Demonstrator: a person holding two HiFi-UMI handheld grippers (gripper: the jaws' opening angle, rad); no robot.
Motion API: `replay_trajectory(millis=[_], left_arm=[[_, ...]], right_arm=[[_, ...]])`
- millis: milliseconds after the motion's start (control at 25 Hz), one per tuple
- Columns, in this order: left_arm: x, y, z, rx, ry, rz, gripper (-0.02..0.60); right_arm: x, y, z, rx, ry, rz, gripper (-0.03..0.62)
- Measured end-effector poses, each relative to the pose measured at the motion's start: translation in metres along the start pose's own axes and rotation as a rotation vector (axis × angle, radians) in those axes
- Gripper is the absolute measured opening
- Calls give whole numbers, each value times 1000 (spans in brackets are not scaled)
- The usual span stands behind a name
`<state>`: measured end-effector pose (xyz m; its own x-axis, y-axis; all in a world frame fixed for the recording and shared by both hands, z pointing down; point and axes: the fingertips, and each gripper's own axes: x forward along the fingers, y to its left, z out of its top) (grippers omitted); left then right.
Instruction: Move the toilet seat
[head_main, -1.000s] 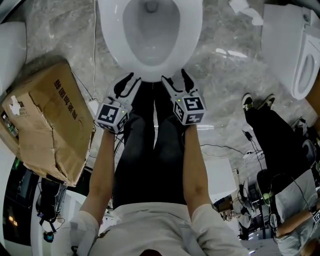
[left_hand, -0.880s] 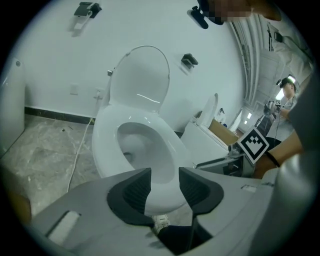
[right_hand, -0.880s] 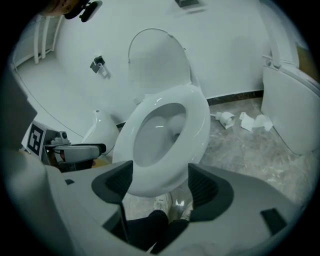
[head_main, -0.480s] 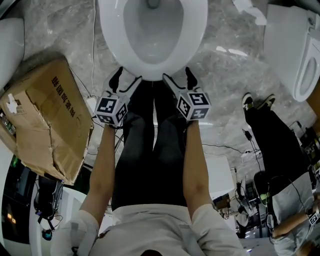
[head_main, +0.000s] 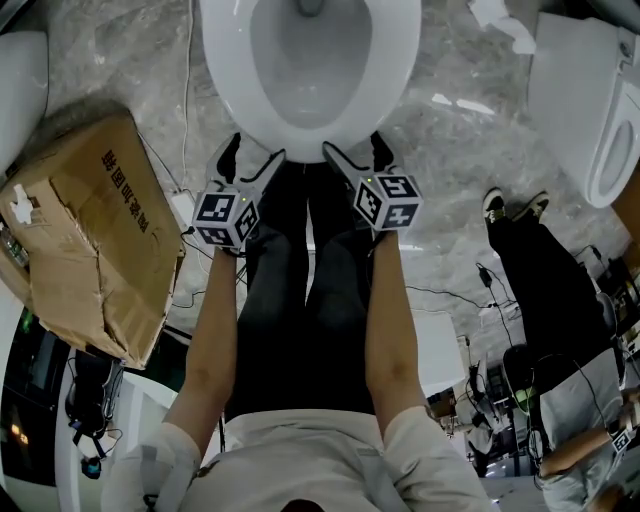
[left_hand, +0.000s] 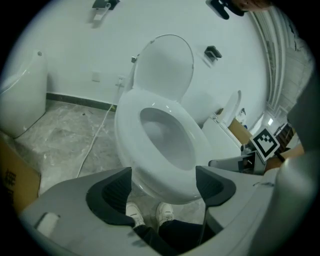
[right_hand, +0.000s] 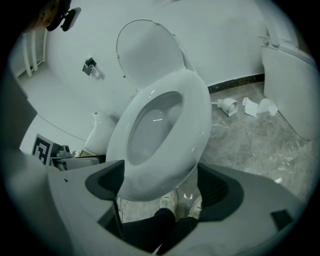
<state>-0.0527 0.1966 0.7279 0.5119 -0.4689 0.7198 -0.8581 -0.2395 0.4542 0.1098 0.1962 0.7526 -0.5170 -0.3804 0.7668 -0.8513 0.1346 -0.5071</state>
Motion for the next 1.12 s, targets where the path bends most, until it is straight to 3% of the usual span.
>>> replay_trajectory(millis=[120,440,1120], left_arm=[[3,3,-7,-51,2,7,394],[14,-1,-10,-29,31,-41,394],[-25,-28,20,11,-25,-84,394]], right_arm=[[4,0,-1,2,7,6,459],[4,3,2,37,-16,28,459],[-41,29,31,63,-123,110,459]])
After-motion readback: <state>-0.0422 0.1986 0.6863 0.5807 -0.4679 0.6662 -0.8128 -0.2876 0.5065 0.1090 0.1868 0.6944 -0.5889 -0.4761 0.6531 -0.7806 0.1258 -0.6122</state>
